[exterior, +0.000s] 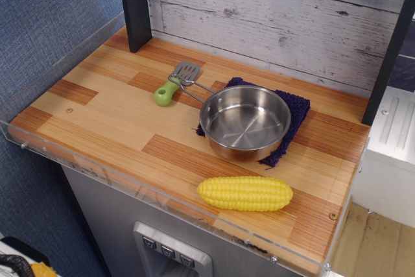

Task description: Place the corn to the left of the spoon.

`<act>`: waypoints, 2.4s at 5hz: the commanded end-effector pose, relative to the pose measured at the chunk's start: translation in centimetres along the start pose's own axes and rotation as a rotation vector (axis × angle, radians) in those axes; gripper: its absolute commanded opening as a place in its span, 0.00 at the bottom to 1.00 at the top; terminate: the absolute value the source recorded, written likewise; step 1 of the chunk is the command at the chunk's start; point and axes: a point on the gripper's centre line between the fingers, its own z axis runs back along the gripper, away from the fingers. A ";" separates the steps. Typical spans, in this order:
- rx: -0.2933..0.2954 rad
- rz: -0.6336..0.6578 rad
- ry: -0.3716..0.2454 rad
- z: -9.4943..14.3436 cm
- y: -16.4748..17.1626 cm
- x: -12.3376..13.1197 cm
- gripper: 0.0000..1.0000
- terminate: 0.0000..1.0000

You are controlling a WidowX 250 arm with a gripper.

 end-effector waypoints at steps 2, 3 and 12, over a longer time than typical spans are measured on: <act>-0.030 -0.093 -0.008 -0.5 -0.7 -0.8 1.00 0.00; -0.089 -0.169 0.000 -1.0 -2.4 -2.4 1.00 0.00; -0.076 -0.353 0.079 -13.2 -13.2 -3.9 1.00 0.00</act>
